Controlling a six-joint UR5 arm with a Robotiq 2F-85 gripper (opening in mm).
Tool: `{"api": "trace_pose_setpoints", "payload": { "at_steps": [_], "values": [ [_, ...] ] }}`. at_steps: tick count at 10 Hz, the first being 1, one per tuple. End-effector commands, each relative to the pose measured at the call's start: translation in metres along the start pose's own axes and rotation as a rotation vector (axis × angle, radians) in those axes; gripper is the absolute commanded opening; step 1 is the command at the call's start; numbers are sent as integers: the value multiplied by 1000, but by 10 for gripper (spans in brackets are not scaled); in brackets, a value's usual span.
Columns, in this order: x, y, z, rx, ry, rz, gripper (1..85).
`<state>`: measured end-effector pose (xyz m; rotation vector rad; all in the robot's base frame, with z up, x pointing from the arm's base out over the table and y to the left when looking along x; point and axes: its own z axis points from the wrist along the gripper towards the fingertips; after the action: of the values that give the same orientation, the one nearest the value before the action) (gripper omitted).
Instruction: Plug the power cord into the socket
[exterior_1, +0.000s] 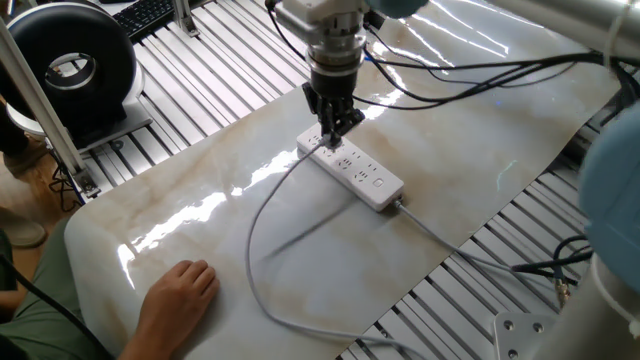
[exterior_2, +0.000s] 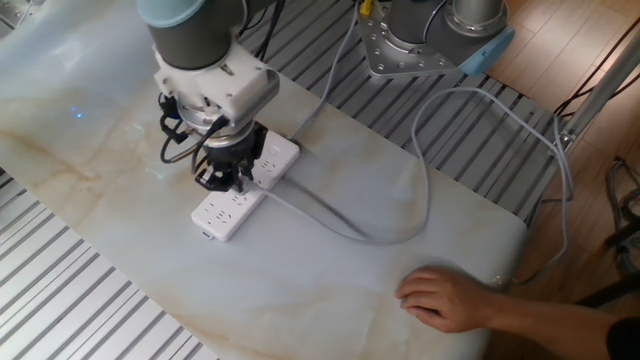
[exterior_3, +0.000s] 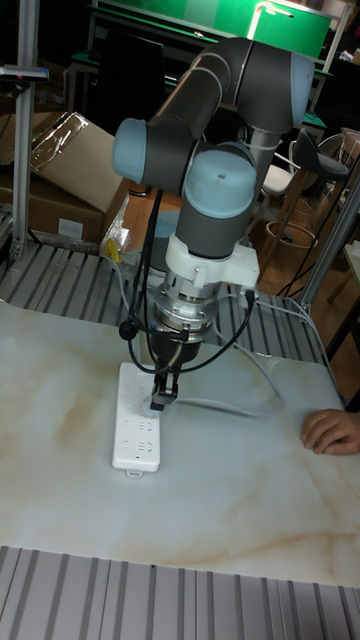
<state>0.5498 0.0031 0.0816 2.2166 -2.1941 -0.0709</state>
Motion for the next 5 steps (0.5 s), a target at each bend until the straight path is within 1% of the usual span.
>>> {"api": "trace_pose_setpoints", "payload": {
  "at_steps": [1, 2, 3, 4, 5],
  "values": [
    [3, -4, -2, -4, 7, 75, 10],
    [2, -5, -2, -1, 2, 113, 10],
    [4, -9, -2, 17, 12, 128, 10],
    [2, -9, -2, 16, 3, 103, 10],
    [0, -15, -1, 10, -13, 84, 10]
  ]
}}
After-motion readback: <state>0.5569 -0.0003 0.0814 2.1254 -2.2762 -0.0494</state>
